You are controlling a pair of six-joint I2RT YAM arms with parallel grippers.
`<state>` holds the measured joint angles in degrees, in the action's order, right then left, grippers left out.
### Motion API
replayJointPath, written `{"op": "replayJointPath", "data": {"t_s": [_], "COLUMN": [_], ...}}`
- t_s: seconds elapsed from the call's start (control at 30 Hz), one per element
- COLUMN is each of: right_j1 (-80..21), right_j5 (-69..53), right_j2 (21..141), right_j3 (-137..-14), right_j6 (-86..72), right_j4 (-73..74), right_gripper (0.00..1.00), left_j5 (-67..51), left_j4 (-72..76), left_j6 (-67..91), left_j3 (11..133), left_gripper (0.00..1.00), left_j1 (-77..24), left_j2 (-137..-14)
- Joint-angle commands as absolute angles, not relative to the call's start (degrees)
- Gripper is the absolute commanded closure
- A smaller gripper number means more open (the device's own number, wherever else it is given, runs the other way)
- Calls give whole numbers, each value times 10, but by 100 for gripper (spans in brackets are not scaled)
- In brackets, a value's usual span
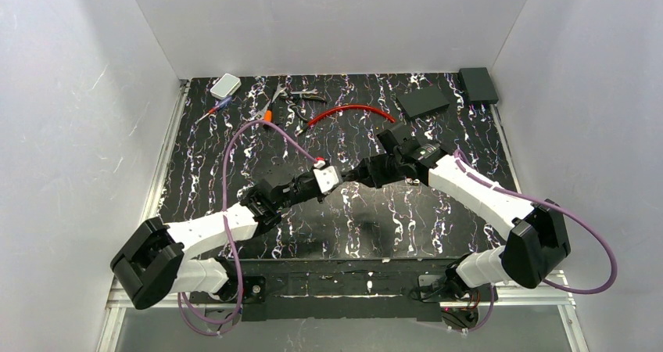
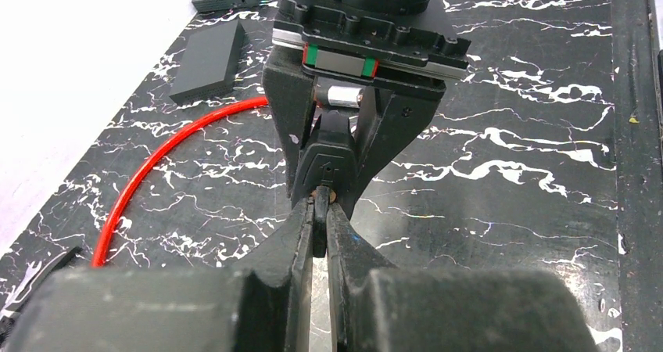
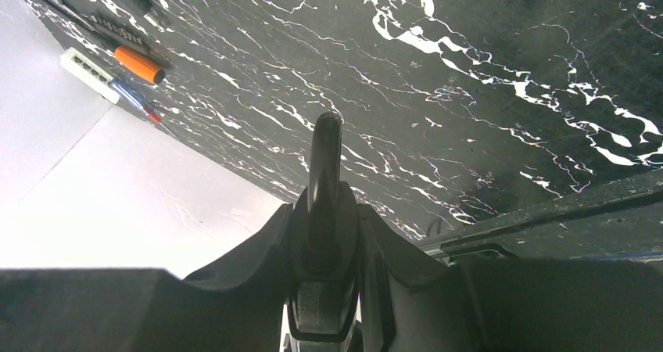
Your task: Unlock with the key
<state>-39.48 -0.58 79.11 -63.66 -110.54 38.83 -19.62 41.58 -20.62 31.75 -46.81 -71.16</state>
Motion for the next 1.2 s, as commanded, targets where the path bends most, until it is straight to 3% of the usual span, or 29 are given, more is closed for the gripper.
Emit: {"op": "replayJointPath", "data": {"t_s": [0.0,0.1,0.23,0.4,0.53,0.97,1.03,1.17], "right_j1": [-411,-411,-411,-411,-411,-411,-411,-411], "right_j5": [-70,-61,-47,-59,-69,-29,-18,-5], "right_j2": [765,763,759,770,772,727,719,715], "right_j3": [-679,-681,-684,-692,-681,-668,-664,-660], "right_j6": [-1115,-1115,-1121,-1113,-1111,-1113,-1115,-1116], "right_j4": [333,340,342,346,336,366,370,376], "right_gripper": [99,99,99,99,99,99,99,99], "left_j5": [-162,-91,-129,-238,-212,-85,-90,-97], "left_j4": [419,433,438,433,411,411,411,412], "left_j6": [-190,-81,-35,-196,-315,-132,-140,-151], "left_j3": [329,336,343,328,310,340,340,336], "left_gripper": [100,100,100,100,100,96,88,57], "left_j1": [-471,-471,-471,-480,-497,-497,-497,-498], "left_j2": [-722,-739,-754,-745,-727,-756,-755,-746]}}
